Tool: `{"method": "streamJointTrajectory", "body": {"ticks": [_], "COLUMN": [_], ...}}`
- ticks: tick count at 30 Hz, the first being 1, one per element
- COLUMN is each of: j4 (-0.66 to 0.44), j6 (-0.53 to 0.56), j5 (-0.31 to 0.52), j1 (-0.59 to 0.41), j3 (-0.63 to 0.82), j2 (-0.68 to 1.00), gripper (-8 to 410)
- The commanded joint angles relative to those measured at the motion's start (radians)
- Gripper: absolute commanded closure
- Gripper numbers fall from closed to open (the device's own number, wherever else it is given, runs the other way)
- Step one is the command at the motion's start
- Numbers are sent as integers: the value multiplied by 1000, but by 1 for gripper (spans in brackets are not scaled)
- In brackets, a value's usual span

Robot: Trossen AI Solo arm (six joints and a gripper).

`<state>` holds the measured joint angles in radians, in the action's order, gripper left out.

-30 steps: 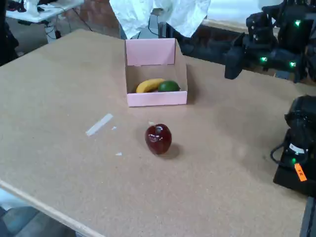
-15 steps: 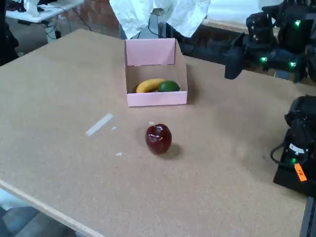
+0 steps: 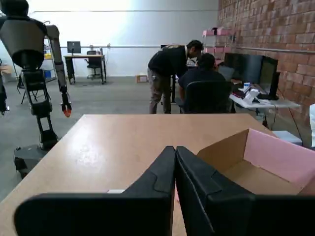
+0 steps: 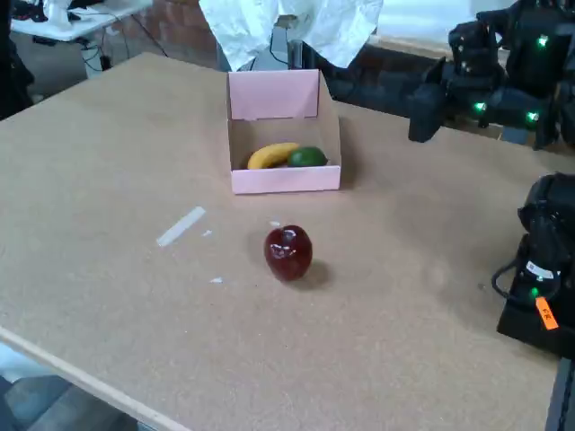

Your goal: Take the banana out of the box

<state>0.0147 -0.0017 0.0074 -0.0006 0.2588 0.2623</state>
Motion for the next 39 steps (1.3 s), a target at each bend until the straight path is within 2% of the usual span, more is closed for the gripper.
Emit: {"method": "streamJointTrajectory", "body": {"ticks": [1,4,8,12,15,20,28,35,39], "j4": [44,68,61,62,56,37,-169,-241,-424], "j6": [-1,-2,-9,-80,-106,-180,-348,-351,-398], "j5": [2,6,75,110,150,161,206,210,278], "j1": [0,0,0,0,0,0,-1,-2,-10], "j3": [1,1,14,54,117,274,631,878,1019], "j2": [0,0,33,125,220,394,686,917,1053], "gripper": [402,402,402,402,402,402,402,402,402]}}
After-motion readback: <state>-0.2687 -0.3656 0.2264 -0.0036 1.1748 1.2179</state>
